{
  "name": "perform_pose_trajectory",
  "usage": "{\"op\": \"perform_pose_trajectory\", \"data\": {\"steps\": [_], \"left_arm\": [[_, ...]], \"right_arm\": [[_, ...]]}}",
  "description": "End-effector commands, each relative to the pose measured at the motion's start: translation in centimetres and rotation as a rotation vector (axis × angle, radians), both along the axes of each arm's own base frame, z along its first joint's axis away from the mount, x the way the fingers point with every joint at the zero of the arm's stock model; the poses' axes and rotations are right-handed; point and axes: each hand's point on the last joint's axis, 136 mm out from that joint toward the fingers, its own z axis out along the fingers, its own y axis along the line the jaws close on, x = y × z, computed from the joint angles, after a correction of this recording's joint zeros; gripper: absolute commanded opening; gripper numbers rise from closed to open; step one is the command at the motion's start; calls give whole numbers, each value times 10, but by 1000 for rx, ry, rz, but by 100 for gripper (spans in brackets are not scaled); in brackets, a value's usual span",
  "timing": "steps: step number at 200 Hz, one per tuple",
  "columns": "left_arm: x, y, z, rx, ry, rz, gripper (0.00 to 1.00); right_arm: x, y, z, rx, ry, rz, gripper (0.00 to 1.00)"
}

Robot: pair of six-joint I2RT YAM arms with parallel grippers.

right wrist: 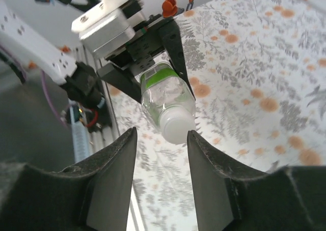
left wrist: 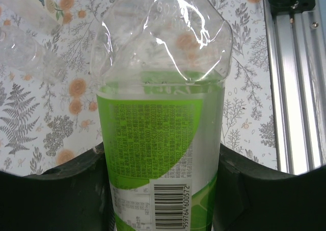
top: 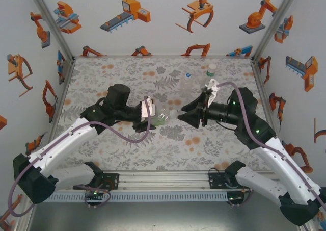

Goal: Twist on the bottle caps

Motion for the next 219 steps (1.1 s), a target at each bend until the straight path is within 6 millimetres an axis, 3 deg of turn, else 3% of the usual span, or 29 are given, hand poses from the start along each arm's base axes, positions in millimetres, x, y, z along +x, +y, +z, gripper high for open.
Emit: {"op": "perform_pose_trajectory", "data": {"steps": [1,52,133,219], "left_arm": [[-13,-2,6,-27,20,-69,0],[-22,-4,6,-24,62,-121,0],[-22,-4,5,-17,66,-121,0],[-23,-3,6,-21,63,-121,0]], "right_arm": [[-23,5,8,-48,-293,167,43],[-29,9,0,-66,-531,250,57],[-35,18,-17,-43,-487,344,51],[-24,23,-31,-40,-450,312,46]]}}
